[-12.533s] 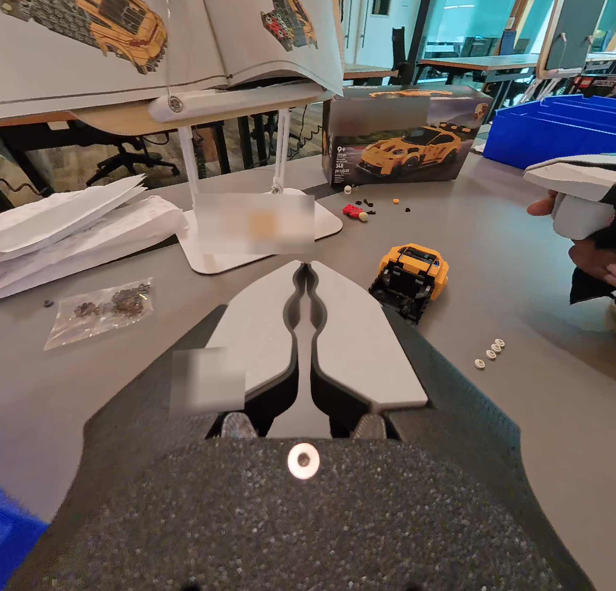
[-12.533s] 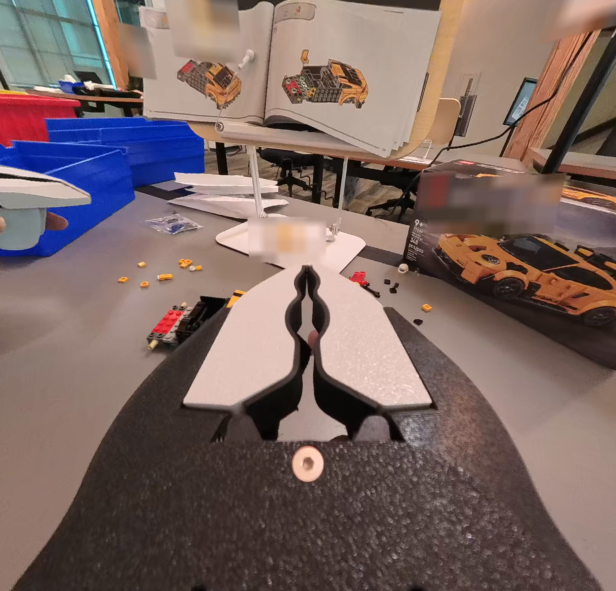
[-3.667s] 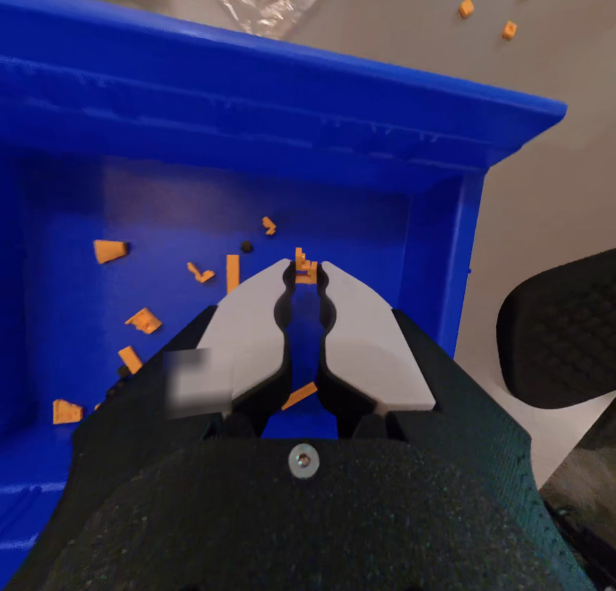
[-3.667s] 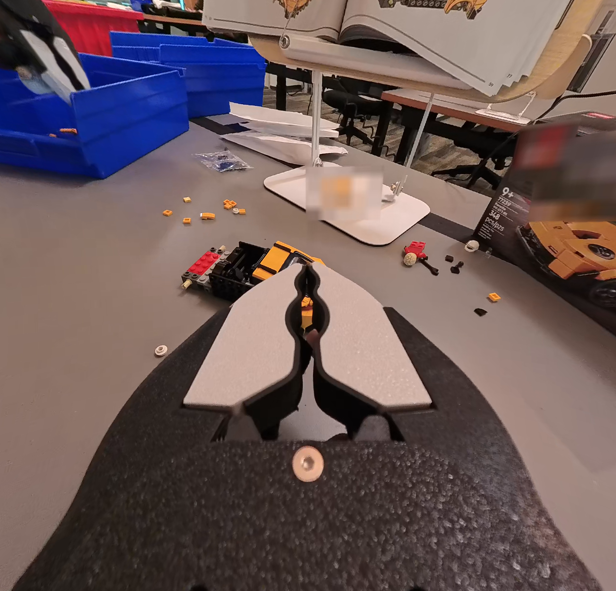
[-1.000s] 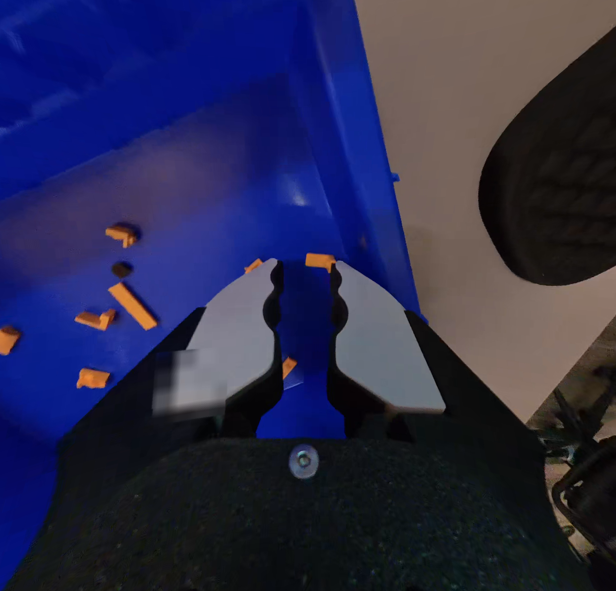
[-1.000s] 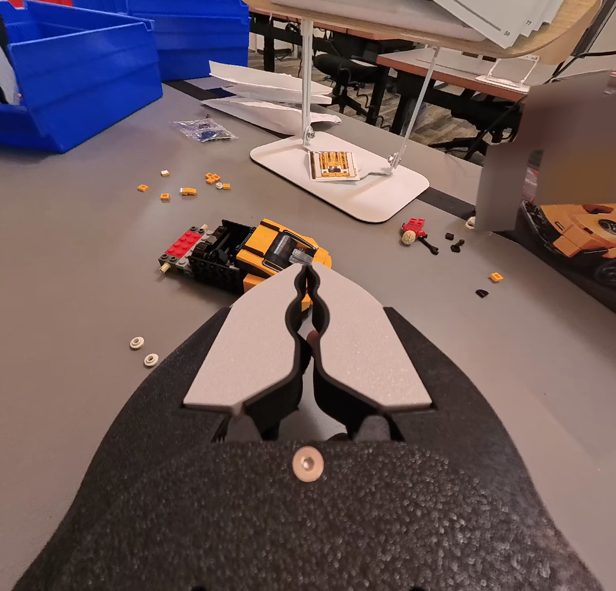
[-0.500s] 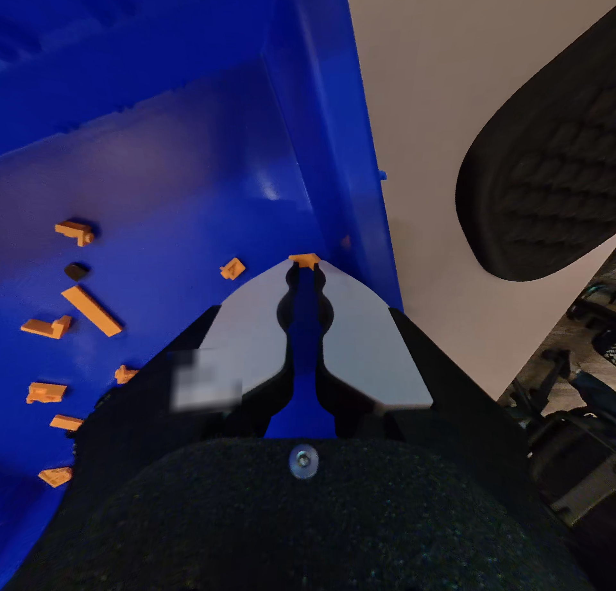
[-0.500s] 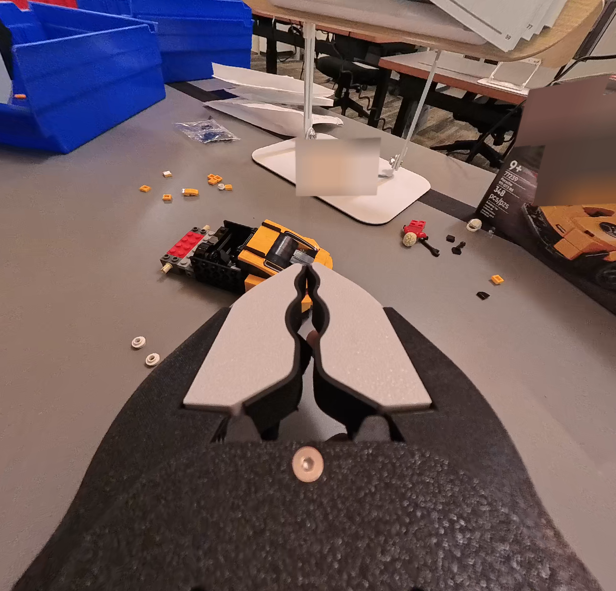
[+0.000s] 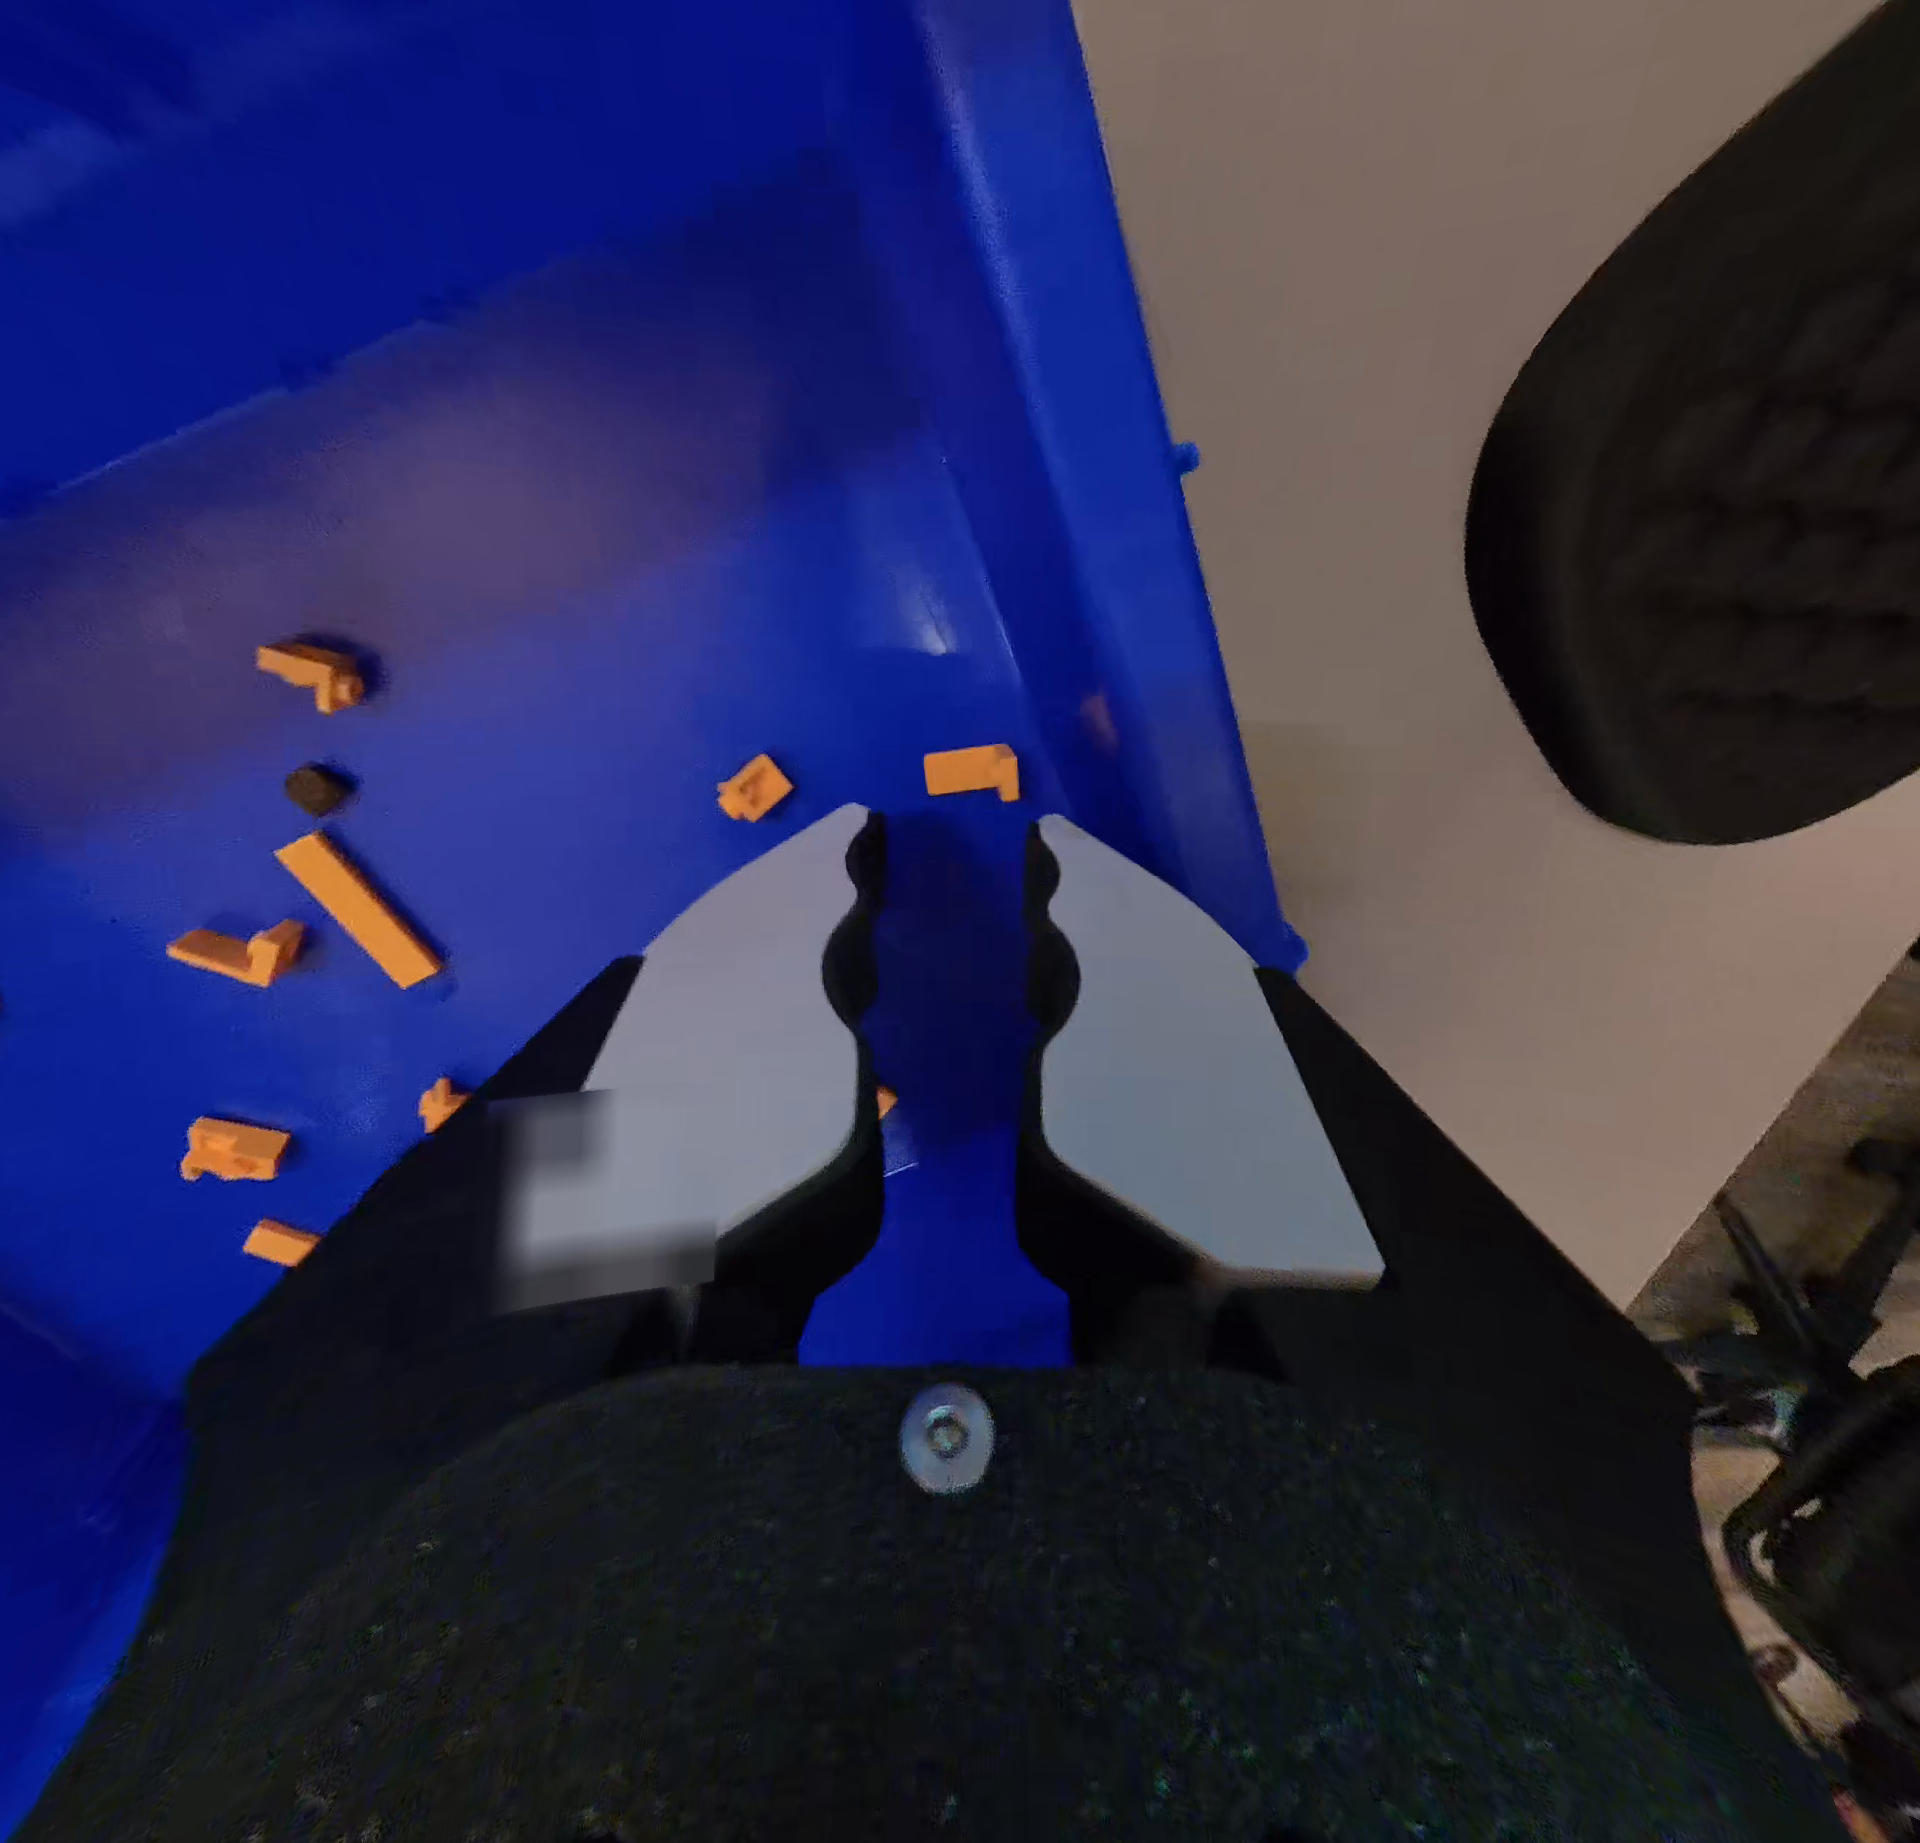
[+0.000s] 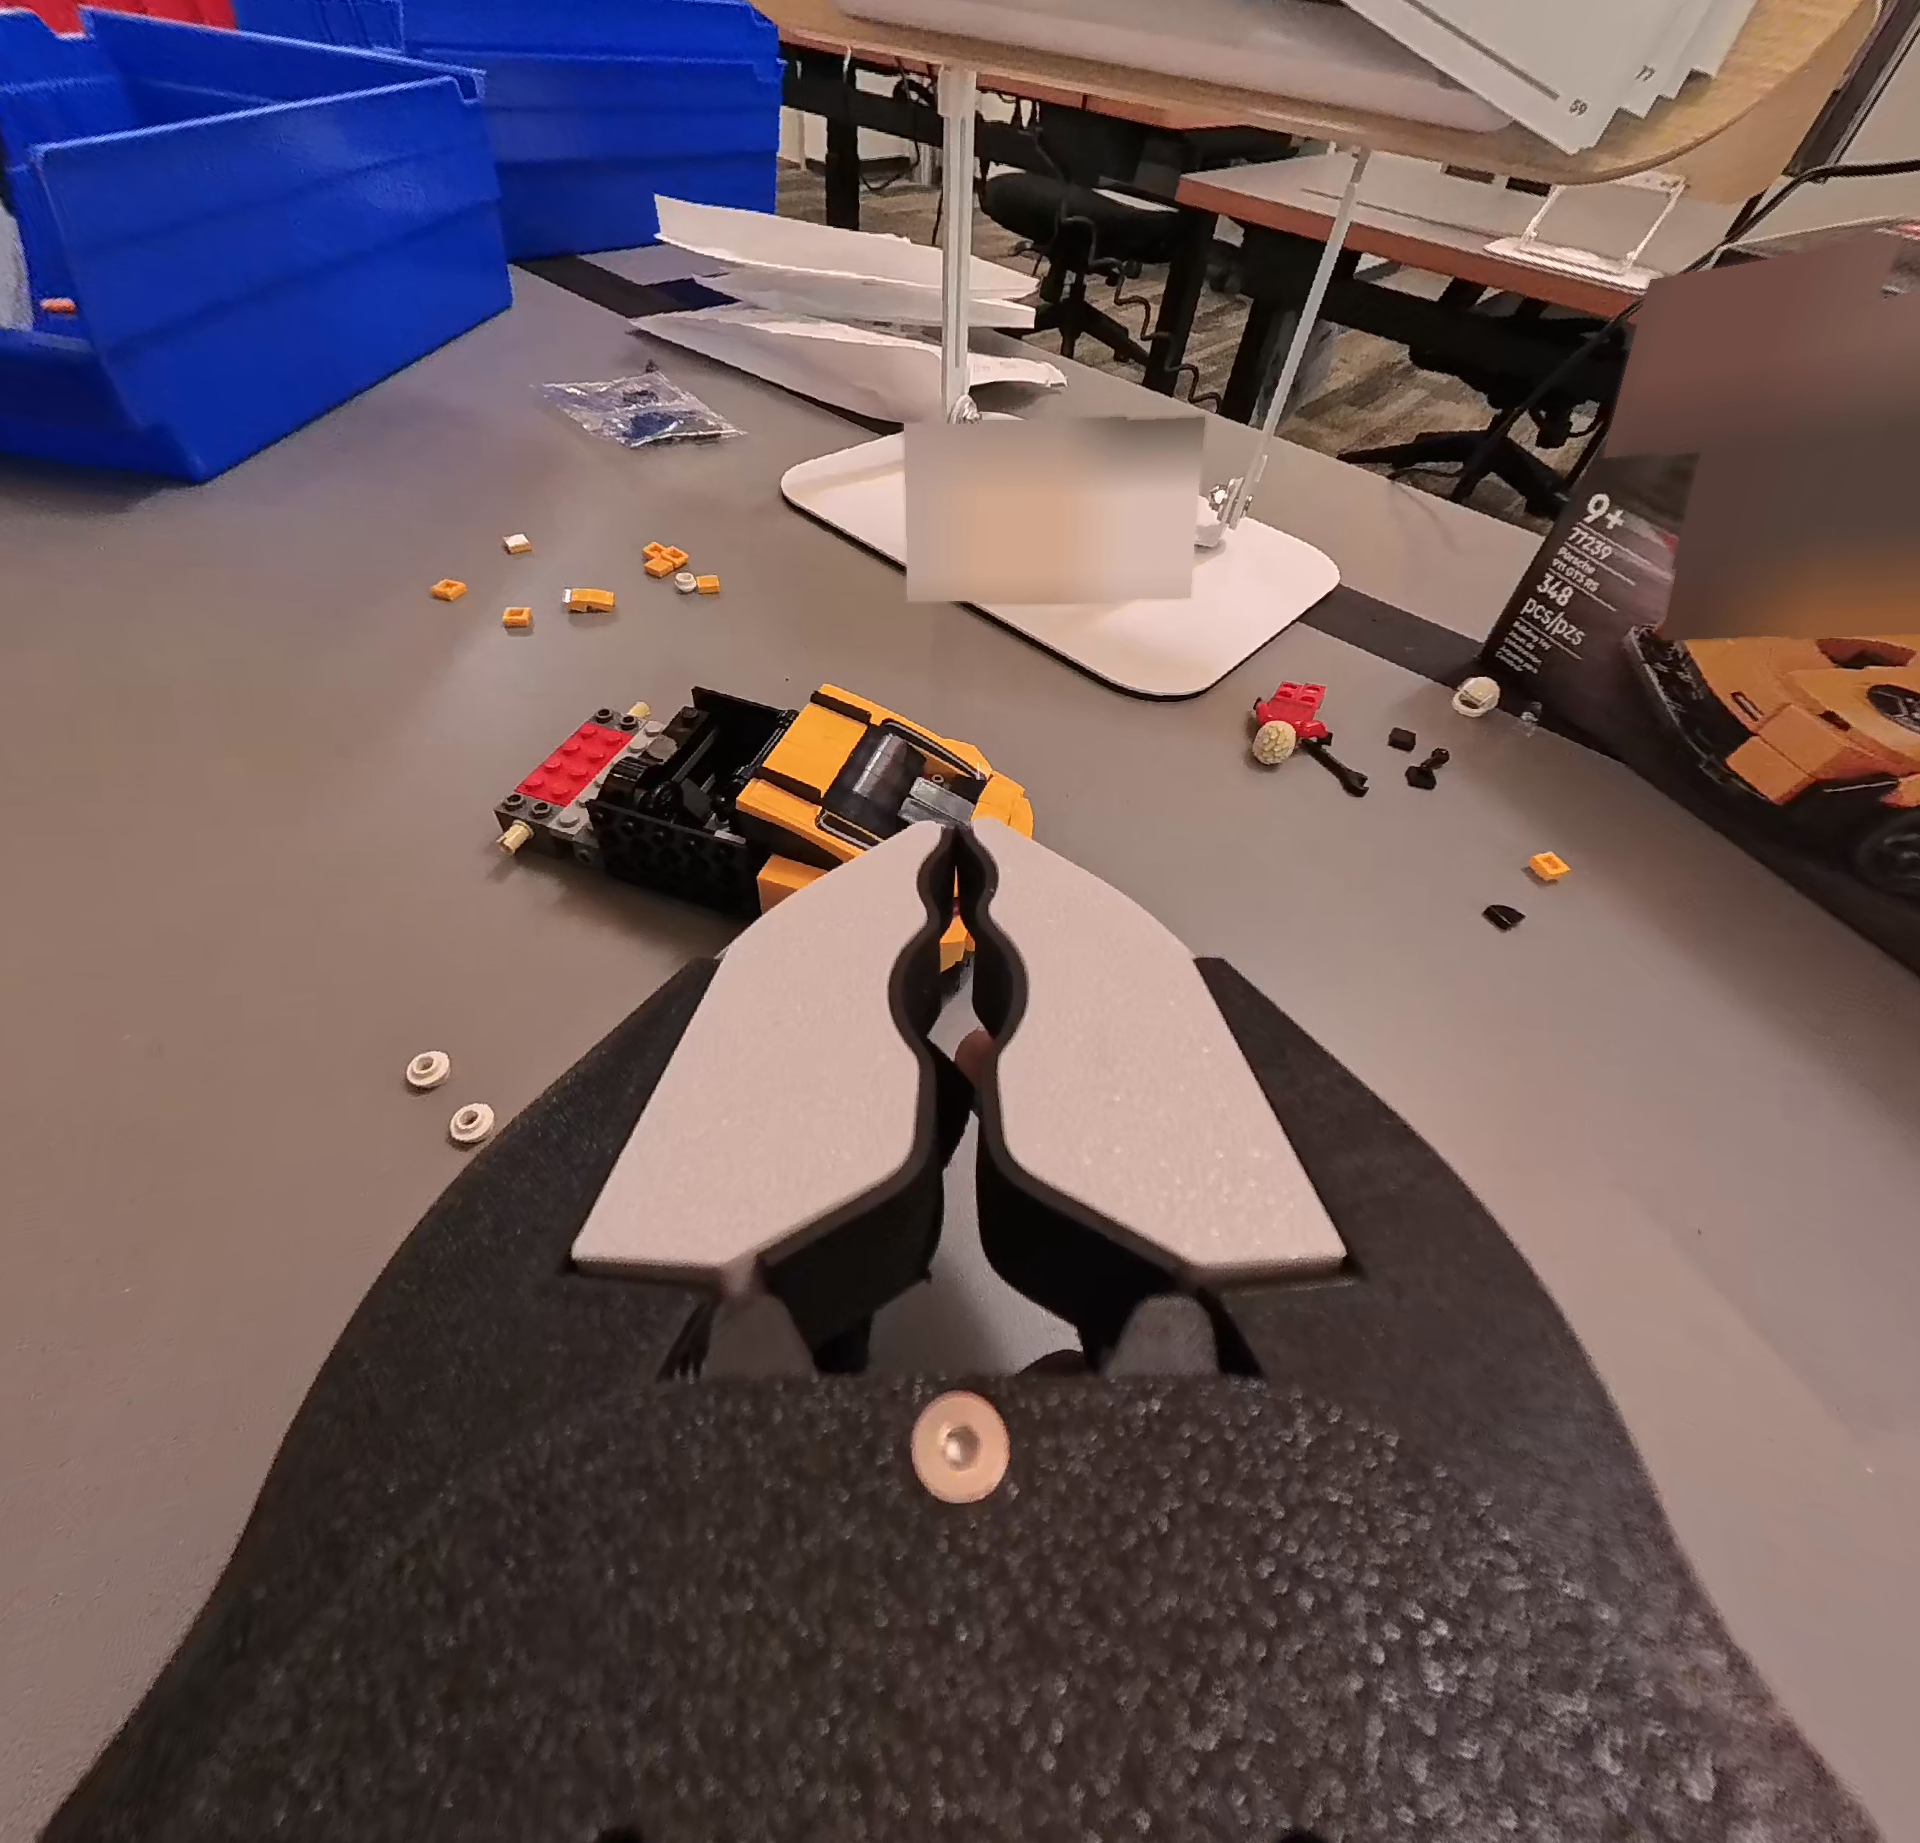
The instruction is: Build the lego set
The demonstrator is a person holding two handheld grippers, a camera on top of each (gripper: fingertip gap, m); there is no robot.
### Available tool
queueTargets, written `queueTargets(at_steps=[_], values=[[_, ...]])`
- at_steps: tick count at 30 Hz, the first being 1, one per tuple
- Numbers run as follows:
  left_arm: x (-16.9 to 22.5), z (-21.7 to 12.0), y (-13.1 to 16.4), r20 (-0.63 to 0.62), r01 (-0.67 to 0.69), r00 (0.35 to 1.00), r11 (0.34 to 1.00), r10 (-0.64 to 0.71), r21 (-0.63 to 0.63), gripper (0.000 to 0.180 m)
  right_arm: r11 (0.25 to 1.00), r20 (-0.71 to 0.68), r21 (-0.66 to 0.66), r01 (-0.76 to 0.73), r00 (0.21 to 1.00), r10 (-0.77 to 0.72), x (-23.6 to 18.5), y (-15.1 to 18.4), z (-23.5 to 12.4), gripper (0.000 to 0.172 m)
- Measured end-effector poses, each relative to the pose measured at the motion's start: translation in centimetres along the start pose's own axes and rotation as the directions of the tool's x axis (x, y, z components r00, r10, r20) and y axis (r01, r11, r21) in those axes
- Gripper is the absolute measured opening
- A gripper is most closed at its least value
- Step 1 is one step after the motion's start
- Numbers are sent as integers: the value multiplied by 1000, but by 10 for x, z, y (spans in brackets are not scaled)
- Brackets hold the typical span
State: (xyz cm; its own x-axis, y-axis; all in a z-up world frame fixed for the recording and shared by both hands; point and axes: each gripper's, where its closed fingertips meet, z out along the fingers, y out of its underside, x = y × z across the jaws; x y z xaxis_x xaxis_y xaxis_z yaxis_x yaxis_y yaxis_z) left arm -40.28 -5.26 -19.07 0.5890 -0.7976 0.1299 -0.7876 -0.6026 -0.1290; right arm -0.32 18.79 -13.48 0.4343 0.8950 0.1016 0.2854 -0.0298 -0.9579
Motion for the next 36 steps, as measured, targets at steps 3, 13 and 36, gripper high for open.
queueTargets(at_steps=[3,13,36], values=[[-1,4,3,-6,-38,999,999,37,-35,34,1000,-2,-2,2,1000,-2,0,0,0,0],[2,16,-22,-21,-173,985,985,174,19,9,1000,-23,-6,-3,1000,3,4,1,1,0],[83,-11,-189,104,88,978,818,-178,569,8,995,-161,97,-8,987,23,29,-19,-16,0]])
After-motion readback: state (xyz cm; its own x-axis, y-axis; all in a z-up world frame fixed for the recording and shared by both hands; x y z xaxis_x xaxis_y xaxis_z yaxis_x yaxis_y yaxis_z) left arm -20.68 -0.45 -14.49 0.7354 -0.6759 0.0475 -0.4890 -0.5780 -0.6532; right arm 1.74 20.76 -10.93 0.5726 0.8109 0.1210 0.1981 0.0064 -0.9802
